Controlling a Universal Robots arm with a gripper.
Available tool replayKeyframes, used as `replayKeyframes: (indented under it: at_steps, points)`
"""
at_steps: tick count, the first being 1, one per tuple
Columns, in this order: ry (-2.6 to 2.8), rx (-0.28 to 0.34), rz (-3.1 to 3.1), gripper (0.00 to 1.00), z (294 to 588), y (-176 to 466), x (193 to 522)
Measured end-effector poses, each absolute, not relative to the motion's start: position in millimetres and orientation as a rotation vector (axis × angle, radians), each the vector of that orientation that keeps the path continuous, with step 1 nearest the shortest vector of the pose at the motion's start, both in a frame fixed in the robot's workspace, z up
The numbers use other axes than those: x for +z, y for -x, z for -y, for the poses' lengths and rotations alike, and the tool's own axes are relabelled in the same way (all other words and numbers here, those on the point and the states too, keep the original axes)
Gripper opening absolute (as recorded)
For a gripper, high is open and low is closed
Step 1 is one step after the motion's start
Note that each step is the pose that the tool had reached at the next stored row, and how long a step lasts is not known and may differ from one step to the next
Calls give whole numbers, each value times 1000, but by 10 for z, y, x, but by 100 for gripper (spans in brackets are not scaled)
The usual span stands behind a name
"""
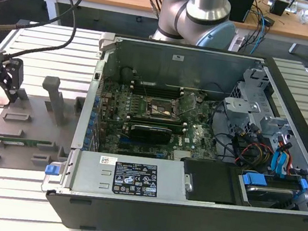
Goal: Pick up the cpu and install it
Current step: 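Pick up the cpu and move it towards the insertion slot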
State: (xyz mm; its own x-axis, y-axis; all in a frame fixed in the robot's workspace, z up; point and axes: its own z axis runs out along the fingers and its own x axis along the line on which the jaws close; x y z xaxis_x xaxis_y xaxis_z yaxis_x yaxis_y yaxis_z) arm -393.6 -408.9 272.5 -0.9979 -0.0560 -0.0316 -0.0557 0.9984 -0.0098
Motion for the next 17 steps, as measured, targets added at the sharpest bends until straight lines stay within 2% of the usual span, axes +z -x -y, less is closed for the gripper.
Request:
replayKeyframes:
  at_steps: [17]
  points:
    - [87, -15, -3108, 55, 4080, 3936, 3010]
